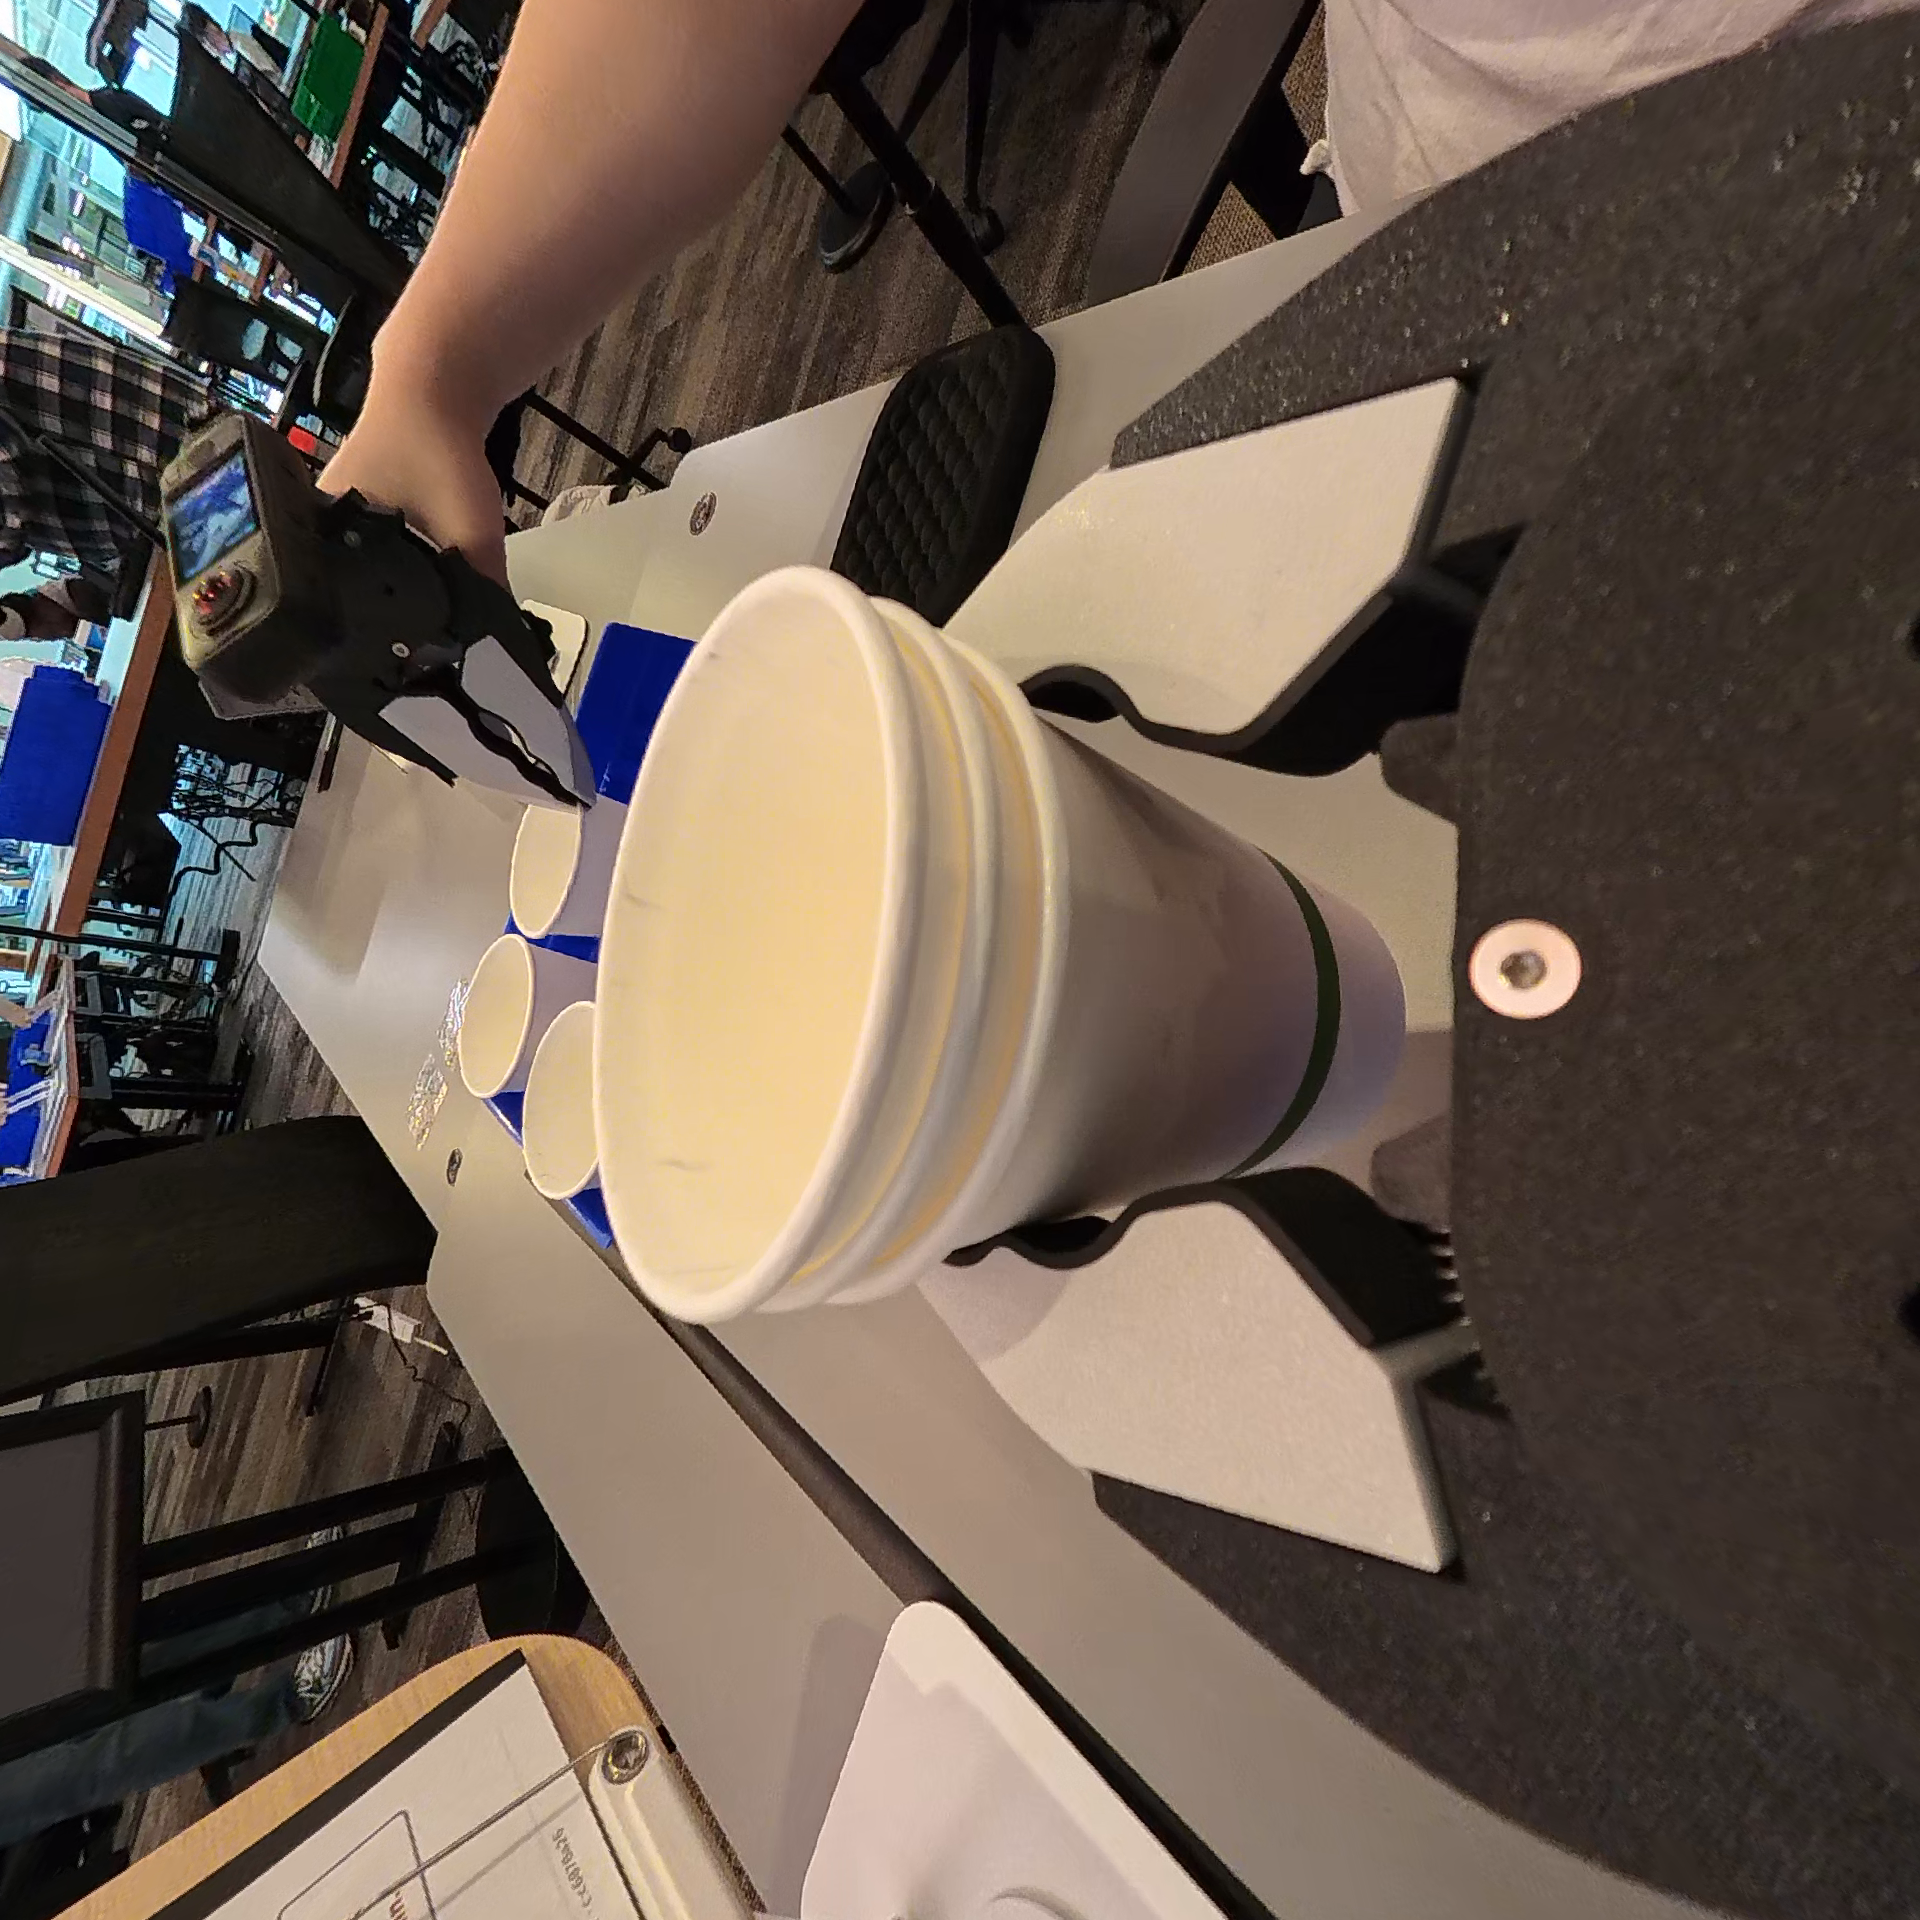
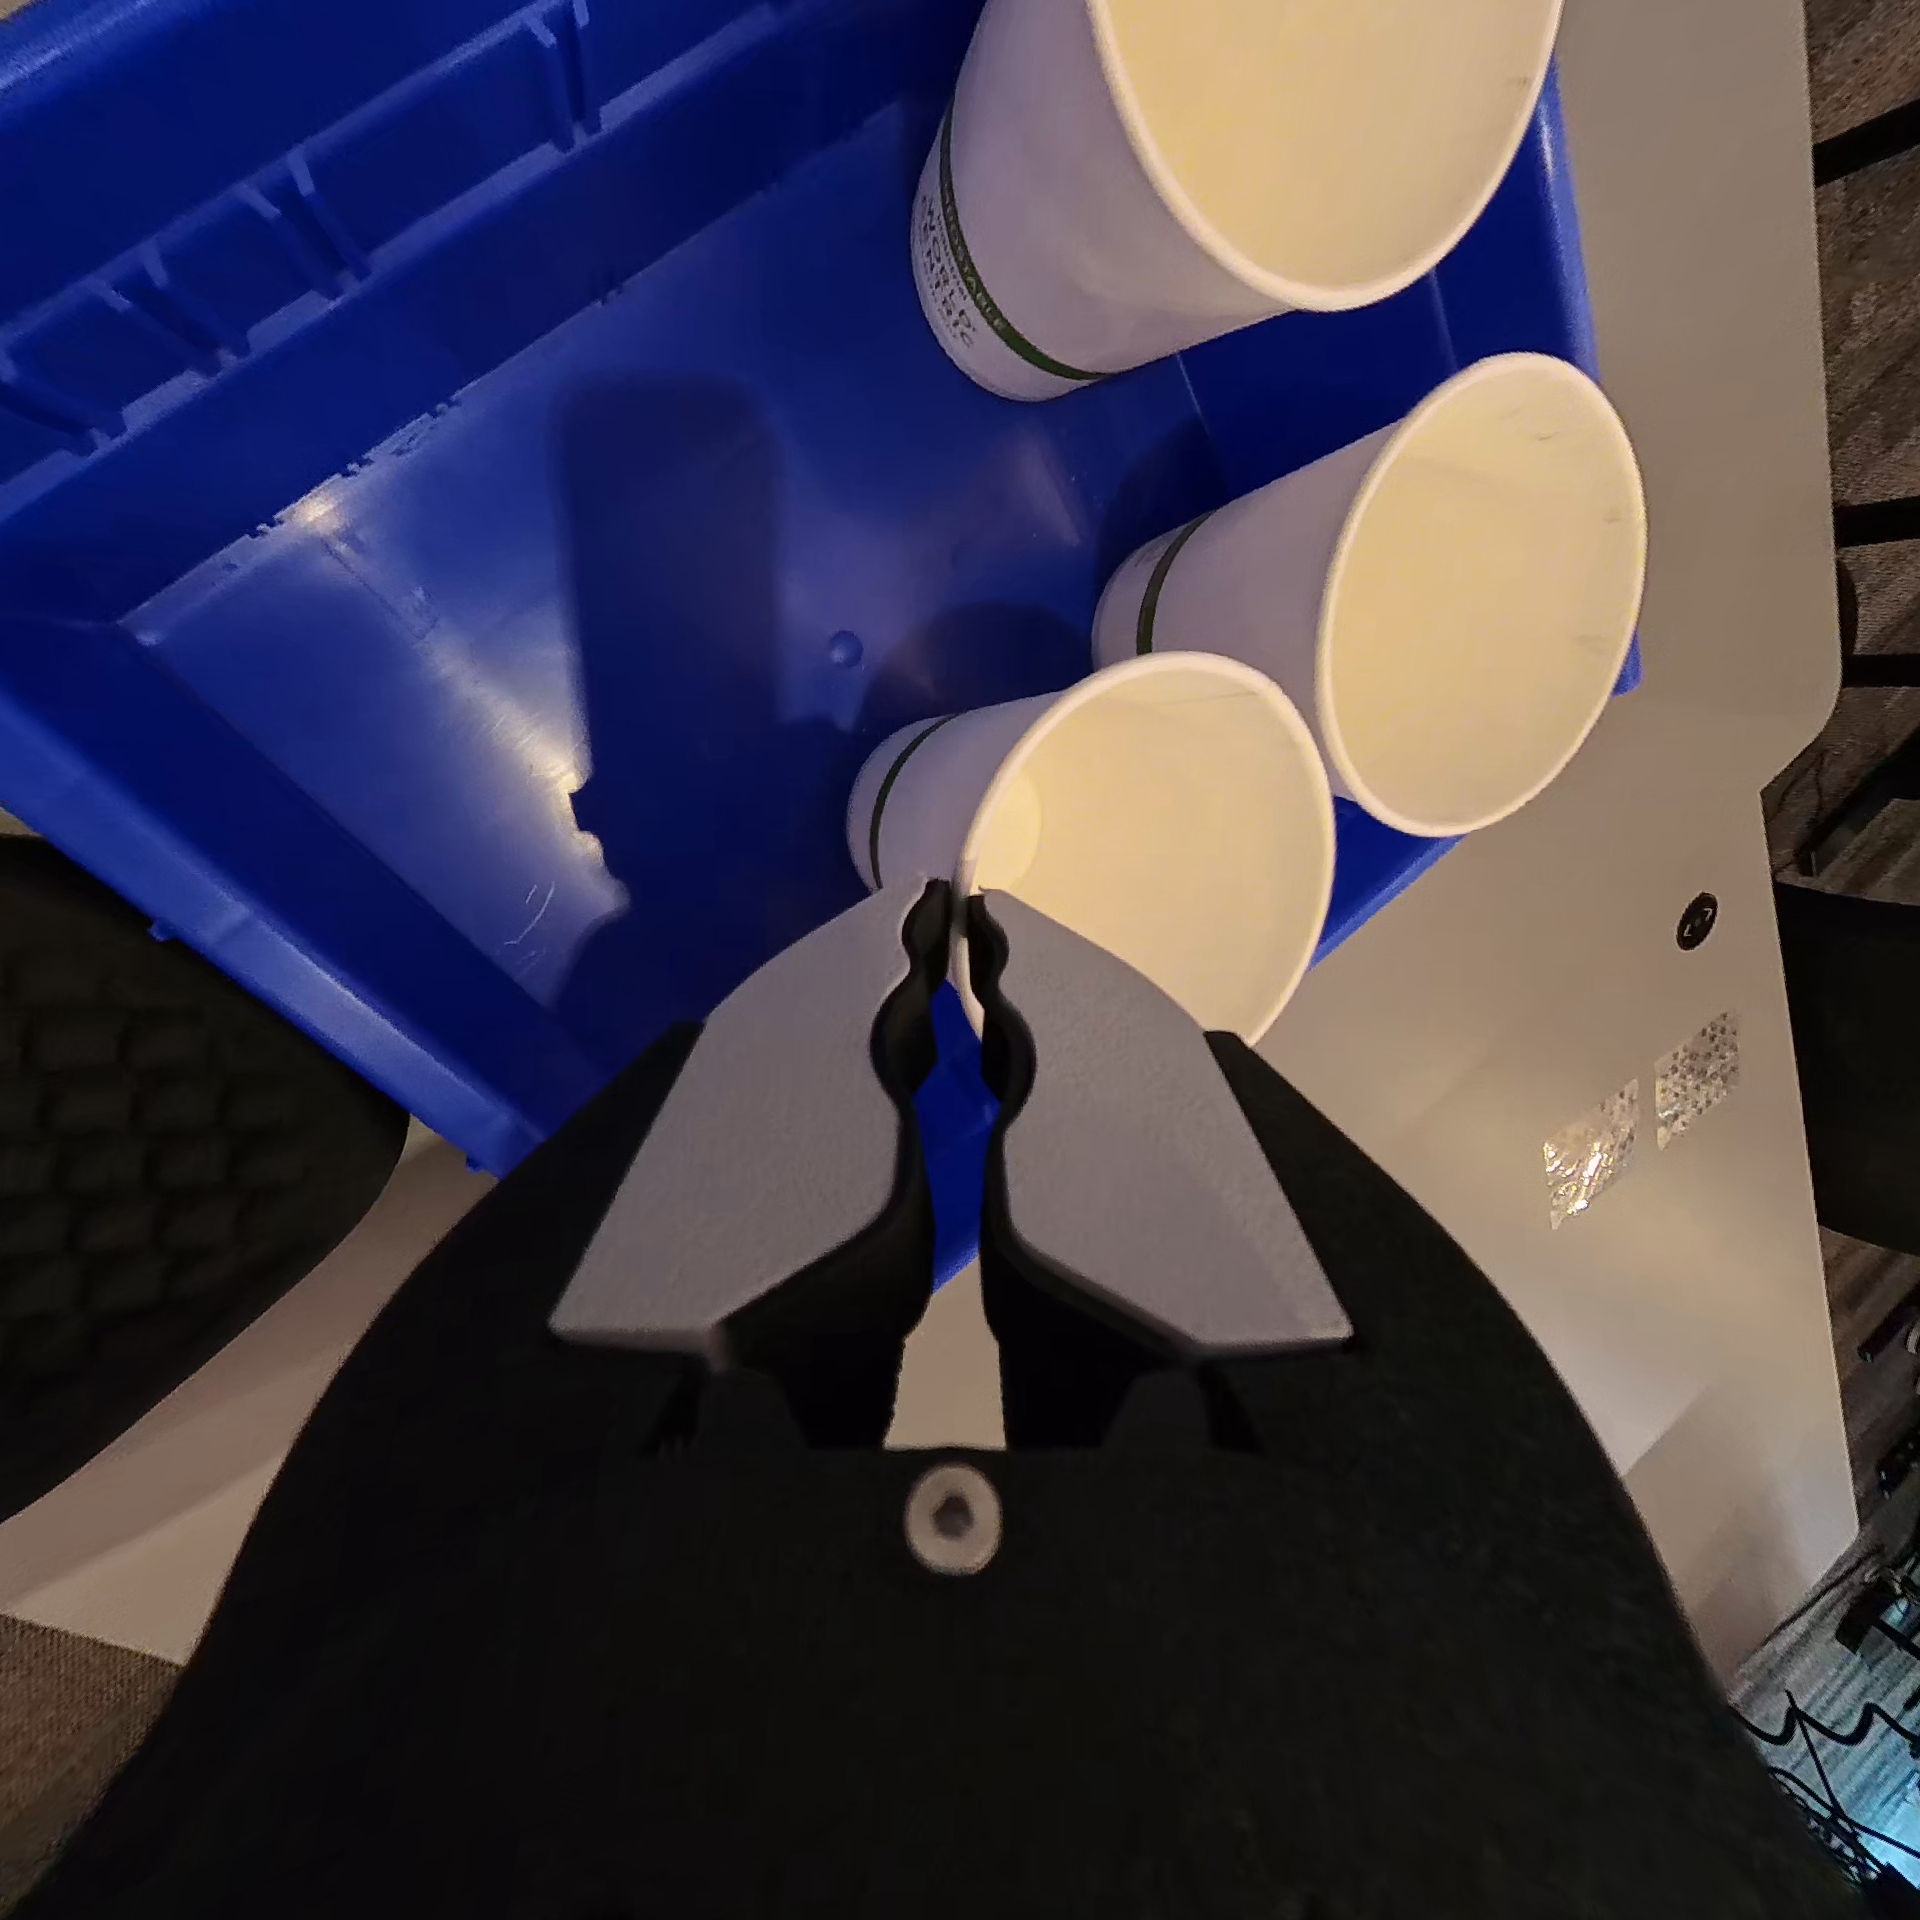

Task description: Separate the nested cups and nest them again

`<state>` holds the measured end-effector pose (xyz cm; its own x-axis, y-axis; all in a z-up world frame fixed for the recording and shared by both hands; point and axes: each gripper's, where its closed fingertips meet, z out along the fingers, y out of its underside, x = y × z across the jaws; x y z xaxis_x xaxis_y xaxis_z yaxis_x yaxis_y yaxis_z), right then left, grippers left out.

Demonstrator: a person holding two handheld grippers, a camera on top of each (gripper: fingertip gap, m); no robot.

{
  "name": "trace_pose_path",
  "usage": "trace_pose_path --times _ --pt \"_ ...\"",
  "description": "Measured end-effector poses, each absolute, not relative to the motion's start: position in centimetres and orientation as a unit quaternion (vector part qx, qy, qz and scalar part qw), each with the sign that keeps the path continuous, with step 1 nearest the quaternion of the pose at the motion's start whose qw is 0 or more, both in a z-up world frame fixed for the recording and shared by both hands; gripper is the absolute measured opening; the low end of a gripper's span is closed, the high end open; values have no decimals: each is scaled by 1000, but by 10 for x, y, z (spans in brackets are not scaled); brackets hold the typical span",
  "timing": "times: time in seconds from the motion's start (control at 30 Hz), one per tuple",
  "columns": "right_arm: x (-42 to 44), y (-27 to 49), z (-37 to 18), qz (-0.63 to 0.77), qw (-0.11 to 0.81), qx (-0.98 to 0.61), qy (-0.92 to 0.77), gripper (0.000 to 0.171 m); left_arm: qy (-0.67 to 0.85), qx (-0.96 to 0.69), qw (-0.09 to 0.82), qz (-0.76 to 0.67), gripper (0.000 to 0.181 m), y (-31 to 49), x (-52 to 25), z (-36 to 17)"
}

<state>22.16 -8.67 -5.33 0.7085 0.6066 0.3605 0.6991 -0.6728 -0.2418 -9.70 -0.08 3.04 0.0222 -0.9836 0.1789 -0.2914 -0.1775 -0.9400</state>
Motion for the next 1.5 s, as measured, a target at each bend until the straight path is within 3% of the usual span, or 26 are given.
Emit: trace_pose_path --times 0.3,0.43,0.63,0.83,1.13,1.5 --pt "223 -87 -57 -127 172 -909 -358 4 525 -610 371 -464 95 -2 -97 31" --pt "223 -84 -48 -125 193 -909 -347 26 527 -608 371 -464 95 -3 -98 32" --pt "180 -72 33 -96 306 -876 -361 26 525 -609 370 -466 95 -2 -97 31" --pt "50 -70 102 -16 360 -795 -488 23 537 -609 362 -457 95 -8 -90 24" --pt "-75 -59 78 -33 304 -722 -621 17 563 -604 353 -440 95 -20 -83 16" --pt "-100 -54 59 5 268 -723 -637 8 567 -605 353 -433 95 -21 -81 14"
